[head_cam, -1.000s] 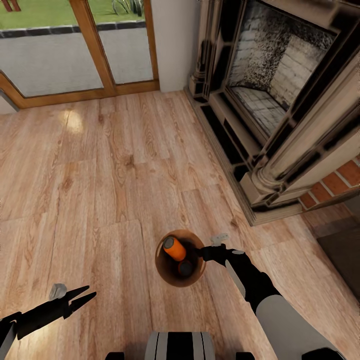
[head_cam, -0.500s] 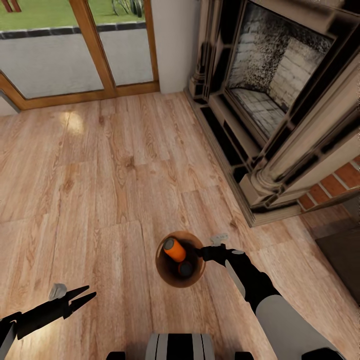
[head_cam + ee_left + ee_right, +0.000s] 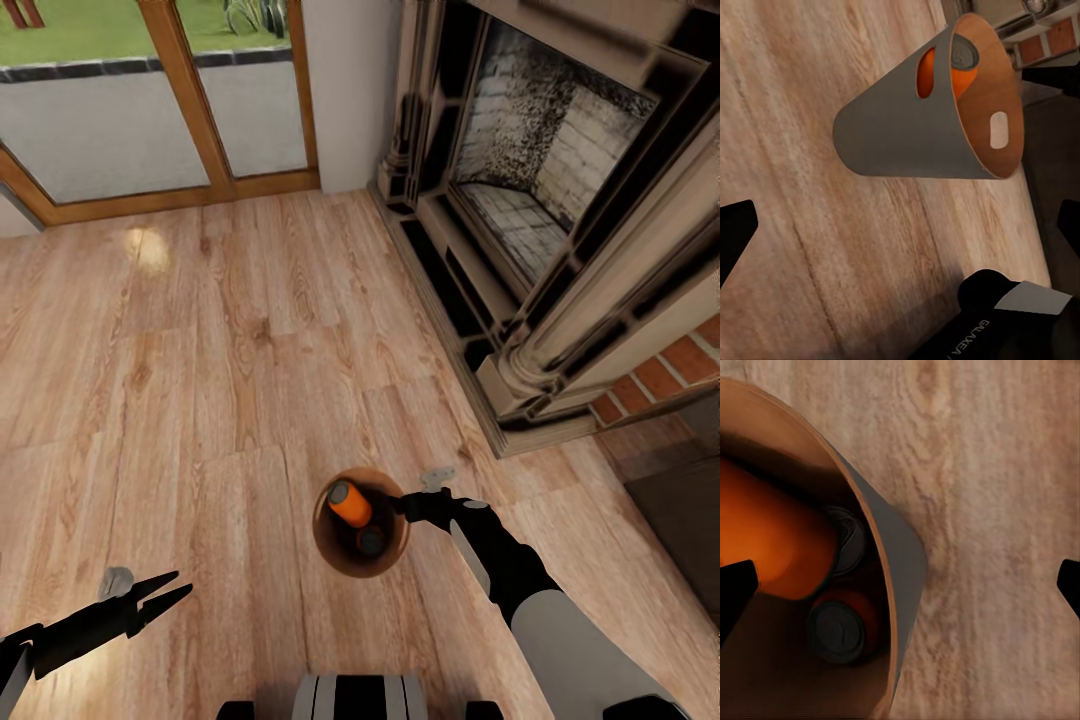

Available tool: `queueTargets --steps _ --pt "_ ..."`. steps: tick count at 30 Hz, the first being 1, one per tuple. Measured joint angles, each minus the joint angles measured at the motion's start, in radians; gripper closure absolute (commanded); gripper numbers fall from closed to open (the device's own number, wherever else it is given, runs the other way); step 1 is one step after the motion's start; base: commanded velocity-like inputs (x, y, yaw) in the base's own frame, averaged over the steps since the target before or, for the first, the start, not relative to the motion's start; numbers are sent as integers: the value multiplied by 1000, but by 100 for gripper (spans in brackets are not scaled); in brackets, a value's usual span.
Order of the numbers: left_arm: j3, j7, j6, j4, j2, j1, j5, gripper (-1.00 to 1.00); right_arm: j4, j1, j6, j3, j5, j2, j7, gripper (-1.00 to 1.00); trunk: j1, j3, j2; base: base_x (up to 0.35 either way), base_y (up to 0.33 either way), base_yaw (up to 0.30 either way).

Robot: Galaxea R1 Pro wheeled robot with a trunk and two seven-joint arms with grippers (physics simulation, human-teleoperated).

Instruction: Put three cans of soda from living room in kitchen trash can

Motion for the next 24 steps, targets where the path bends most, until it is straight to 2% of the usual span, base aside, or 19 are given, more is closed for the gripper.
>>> queueTargets --steps 13,21,24 --pt "0 0 0 0 0 0 0 -100 0 0 -1 3 0 0 0 -100 -50 41 91 0 0 0" --pt "0 0 0 0 0 0 0 -100 -1 0 -1 53 0 0 -3 -100 -80 72 147 0 0 0" --pt "0 0 0 0 0 0 0 -100 -1 0 -1 56 0 0 -4 -100 -92 83 168 0 0 0"
